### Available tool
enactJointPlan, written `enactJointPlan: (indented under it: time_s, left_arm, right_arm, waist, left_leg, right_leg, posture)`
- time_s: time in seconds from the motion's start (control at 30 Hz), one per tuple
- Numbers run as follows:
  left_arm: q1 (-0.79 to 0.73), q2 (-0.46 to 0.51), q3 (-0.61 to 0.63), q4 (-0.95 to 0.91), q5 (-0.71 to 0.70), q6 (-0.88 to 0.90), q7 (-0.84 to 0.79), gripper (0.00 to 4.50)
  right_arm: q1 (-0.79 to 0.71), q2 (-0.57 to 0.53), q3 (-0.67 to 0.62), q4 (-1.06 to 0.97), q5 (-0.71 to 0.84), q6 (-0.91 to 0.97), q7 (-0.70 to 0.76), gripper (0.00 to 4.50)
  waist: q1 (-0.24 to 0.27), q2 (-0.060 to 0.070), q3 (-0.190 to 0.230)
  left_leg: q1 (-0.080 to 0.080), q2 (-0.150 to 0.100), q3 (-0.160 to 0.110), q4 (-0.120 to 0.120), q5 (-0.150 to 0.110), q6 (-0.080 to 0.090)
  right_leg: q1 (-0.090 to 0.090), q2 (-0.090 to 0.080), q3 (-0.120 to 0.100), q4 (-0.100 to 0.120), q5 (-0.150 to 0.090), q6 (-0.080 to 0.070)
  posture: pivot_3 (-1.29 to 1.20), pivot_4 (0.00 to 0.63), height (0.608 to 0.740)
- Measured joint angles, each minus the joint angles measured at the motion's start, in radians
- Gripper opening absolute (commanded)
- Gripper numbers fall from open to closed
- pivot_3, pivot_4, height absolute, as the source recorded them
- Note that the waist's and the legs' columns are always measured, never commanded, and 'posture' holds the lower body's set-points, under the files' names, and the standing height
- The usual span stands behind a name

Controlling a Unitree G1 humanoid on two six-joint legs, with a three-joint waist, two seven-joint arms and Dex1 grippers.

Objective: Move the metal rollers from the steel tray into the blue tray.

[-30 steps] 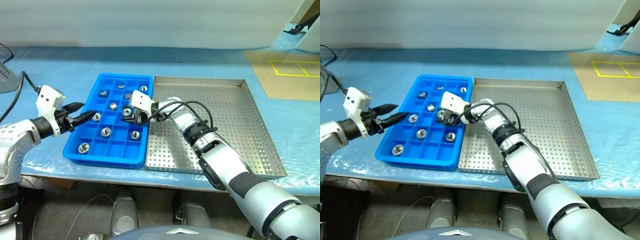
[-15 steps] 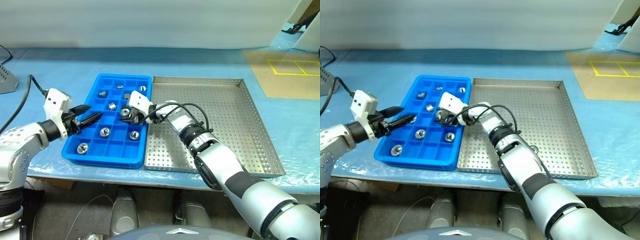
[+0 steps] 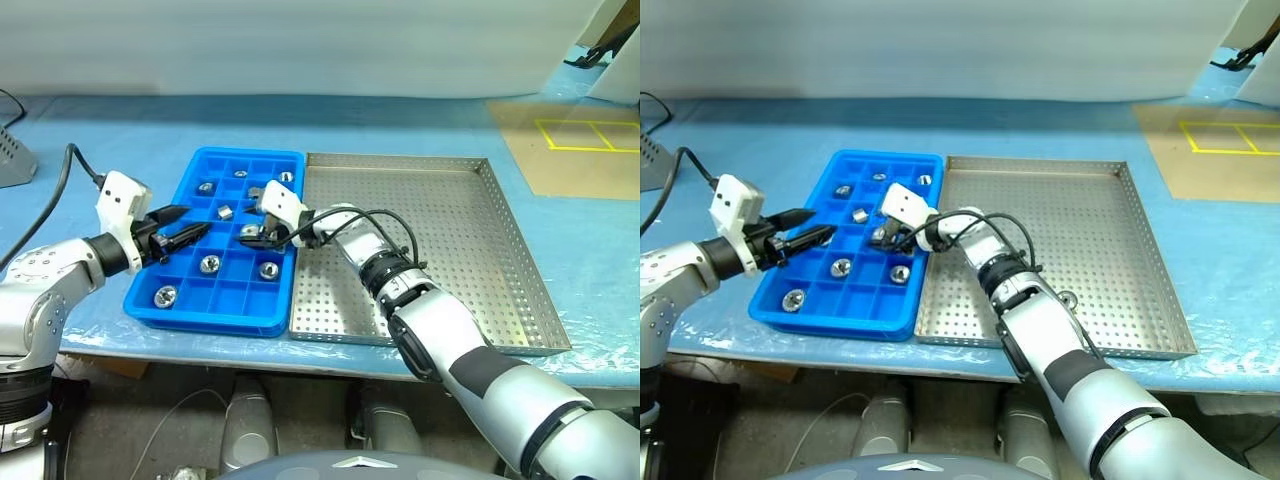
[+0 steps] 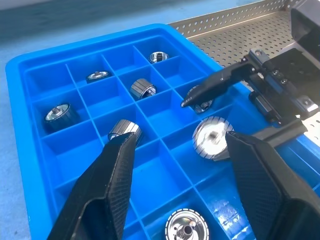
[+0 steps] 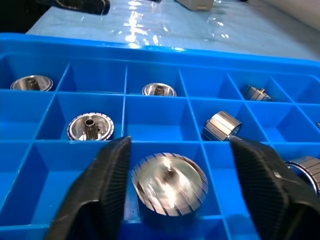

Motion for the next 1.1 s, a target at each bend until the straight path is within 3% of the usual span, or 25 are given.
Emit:
enactJointPlan:
  time_s: [0.33, 0.43, 0.53, 0.6, 0.77, 0.9, 1.1]
  left_arm:
    - [-0.043, -0.010, -0.051, 0.037, 0.004, -0.004, -0.022, 3.02]
    - [-0.065, -0.014, -0.074, 0.044, 0.005, -0.007, -0.036, 3.02]
    - [-0.105, -0.037, -0.117, 0.056, 0.004, -0.012, -0.057, 3.02]
    - [-0.130, -0.062, -0.156, 0.063, 0.004, -0.013, -0.077, 3.02]
    - [-0.179, -0.152, -0.280, 0.069, -0.003, -0.006, -0.125, 3.02]
    - [-0.191, -0.199, -0.406, 0.108, 0.020, -0.010, -0.188, 3.02]
    - [-0.266, -0.225, -0.439, 0.194, 0.049, -0.040, -0.237, 3.02]
  right_arm:
    - [0.020, -0.081, -0.034, -0.108, 0.021, 0.049, 0.001, 3.82]
    - [0.106, -0.179, -0.044, -0.355, 0.089, 0.170, 0.138, 3.82]
    - [0.290, -0.409, -0.038, -0.770, 0.169, 0.373, 0.305, 3.82]
    - [0.396, -0.578, -0.049, -0.963, 0.183, 0.482, 0.362, 3.82]
    - [0.593, -0.798, -0.093, -1.248, 0.233, 0.647, 0.398, 3.82]
    - [0.710, -0.880, -0.144, -1.348, 0.261, 0.721, 0.371, 3.82]
    - [0.801, -0.886, -0.159, -1.359, 0.261, 0.733, 0.278, 3.82]
  waist:
    - [0.000, 0.000, 0.000]
    - [0.001, 0.000, 0.000]
    - [0.018, -0.001, 0.001]
    - [0.025, -0.001, 0.001]
    - [-0.008, 0.000, 0.000]
    - [-0.037, 0.000, 0.000]
    - [-0.062, 0.000, 0.000]
  left_leg:
    - [0.000, 0.000, 0.000, 0.000, 0.000, 0.000]
    - [0.000, 0.000, 0.000, 0.000, 0.000, 0.000]
    - [0.000, -0.001, 0.000, 0.001, 0.000, 0.000]
    - [0.001, -0.001, 0.001, 0.000, 0.000, 0.000]
    - [0.005, -0.001, 0.002, -0.002, 0.000, 0.000]
    - [0.006, -0.001, 0.005, -0.001, 0.000, 0.001]
    - [0.007, -0.002, 0.005, 0.000, 0.000, 0.001]
  right_leg:
    - [0.000, 0.000, 0.000, 0.000, 0.000, 0.000]
    - [0.001, 0.000, 0.000, -0.001, 0.000, 0.000]
    - [0.004, 0.000, 0.001, -0.003, -0.002, 0.004]
    - [0.006, 0.000, 0.001, -0.006, -0.002, 0.004]
    - [0.006, 0.002, 0.004, -0.006, -0.002, 0.004]
    - [0.006, 0.002, 0.008, -0.007, -0.005, 0.012]
    - [0.006, 0.003, 0.010, -0.008, -0.004, 0.014]
  posture:
    - [0.08, 0.150, 0.740]
    - [0.04, 0.150, 0.740]
    - [-0.01, 0.150, 0.740]
    - [-0.04, 0.150, 0.740]
    - [-0.13, 0.150, 0.740]
    - [-0.18, 0.150, 0.740]
    - [-0.22, 0.150, 0.740]
